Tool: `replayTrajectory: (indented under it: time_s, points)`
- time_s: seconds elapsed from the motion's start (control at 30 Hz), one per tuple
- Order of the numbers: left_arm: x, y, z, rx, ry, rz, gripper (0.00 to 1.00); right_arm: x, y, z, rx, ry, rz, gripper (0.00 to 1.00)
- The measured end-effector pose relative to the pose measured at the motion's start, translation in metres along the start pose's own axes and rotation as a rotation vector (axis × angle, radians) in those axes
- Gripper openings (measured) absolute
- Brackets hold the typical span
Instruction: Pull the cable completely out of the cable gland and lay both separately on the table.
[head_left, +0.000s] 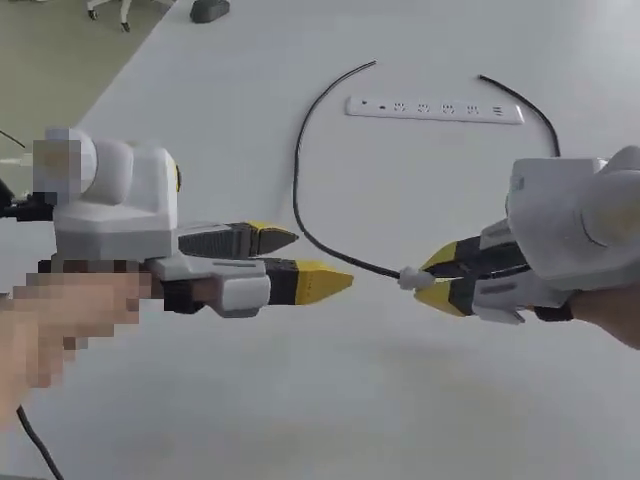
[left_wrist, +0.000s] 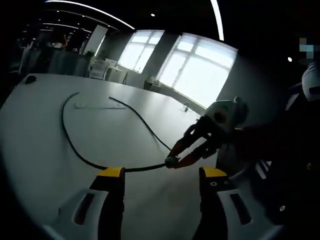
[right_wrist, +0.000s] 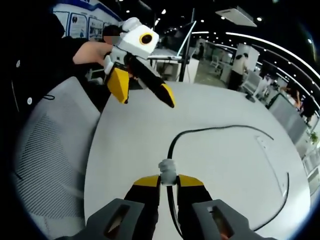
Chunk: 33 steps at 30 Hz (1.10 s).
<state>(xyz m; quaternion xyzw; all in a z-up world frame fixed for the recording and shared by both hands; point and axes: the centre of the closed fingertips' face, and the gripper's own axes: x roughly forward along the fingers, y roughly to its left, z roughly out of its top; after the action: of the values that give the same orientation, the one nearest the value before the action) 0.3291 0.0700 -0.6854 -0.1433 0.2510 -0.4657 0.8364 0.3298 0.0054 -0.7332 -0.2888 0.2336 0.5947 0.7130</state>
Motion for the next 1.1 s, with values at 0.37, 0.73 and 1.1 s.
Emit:
replayTrajectory:
  time_s: [0.37,0.73,1.1]
  points:
    - [0.018,-0.018,0.005,0.019,0.037,-0.061,0.57,-0.019,0.013,0.009,-0.046,-0.035,-0.014,0.07]
    - [0.038,-0.038,-0.011,0.035,0.127,-0.162,0.55,-0.028,0.024,0.015,-0.073,-0.053,-0.012,0.07]
    - [0.048,-0.048,-0.017,0.019,0.159,-0.217,0.43,-0.033,0.029,0.019,-0.097,-0.078,-0.004,0.07]
